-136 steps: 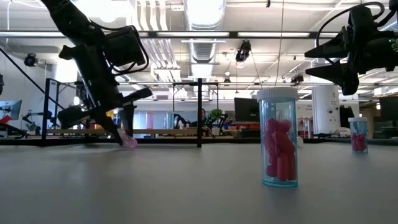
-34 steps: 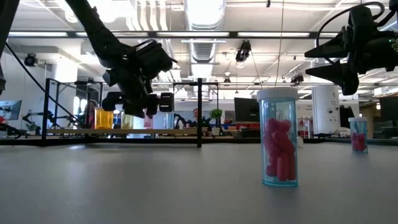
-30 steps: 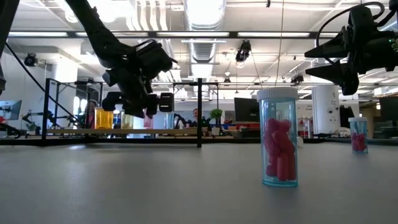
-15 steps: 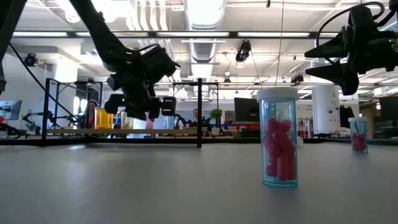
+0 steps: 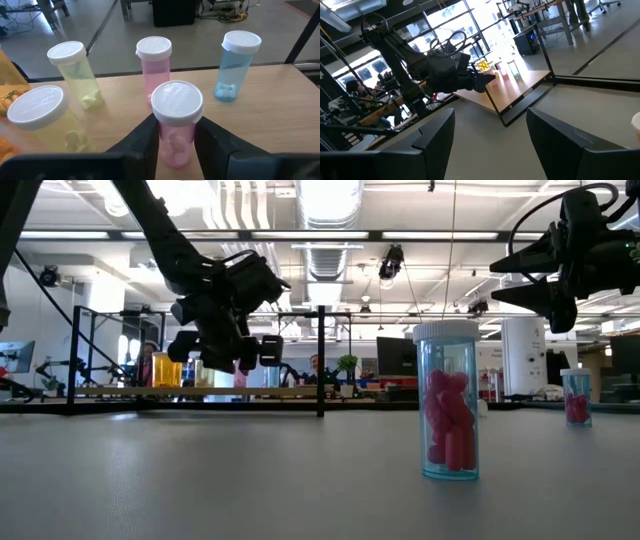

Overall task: Pick and place medicine bottles onto shelf by color
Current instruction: Put the bottom pink pill bottle on the shelf aligned with the other pink pill bottle

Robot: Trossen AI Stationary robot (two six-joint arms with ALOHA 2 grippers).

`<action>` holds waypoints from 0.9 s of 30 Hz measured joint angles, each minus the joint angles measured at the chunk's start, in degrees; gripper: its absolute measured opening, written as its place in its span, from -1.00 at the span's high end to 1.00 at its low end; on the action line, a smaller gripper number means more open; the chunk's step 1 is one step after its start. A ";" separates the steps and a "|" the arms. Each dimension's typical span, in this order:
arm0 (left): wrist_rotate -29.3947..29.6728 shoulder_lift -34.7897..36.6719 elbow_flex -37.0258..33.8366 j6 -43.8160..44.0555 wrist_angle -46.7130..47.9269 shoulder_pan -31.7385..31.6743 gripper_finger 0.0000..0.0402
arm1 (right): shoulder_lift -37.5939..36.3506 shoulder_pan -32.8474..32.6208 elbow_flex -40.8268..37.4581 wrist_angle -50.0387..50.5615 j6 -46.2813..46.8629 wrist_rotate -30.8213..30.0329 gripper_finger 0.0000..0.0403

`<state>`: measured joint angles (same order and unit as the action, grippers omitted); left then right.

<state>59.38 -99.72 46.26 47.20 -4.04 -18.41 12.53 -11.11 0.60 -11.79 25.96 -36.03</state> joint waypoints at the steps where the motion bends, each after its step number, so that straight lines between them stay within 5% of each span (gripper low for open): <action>1: 0.04 0.00 -0.01 0.00 0.06 0.00 0.50 | 0.00 0.00 0.00 0.00 0.02 0.00 -0.18; 10: -0.34 0.54 -0.15 0.15 0.19 0.27 0.16 | 0.00 0.00 0.00 -0.01 0.02 0.00 -0.18; 27: 0.86 3.57 0.00 -3.10 0.17 2.75 0.14 | 0.00 0.00 0.00 0.00 0.02 0.02 -0.18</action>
<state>60.25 -96.15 46.26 44.10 -3.87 -15.66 12.53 -11.11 0.60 -11.79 25.97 -36.02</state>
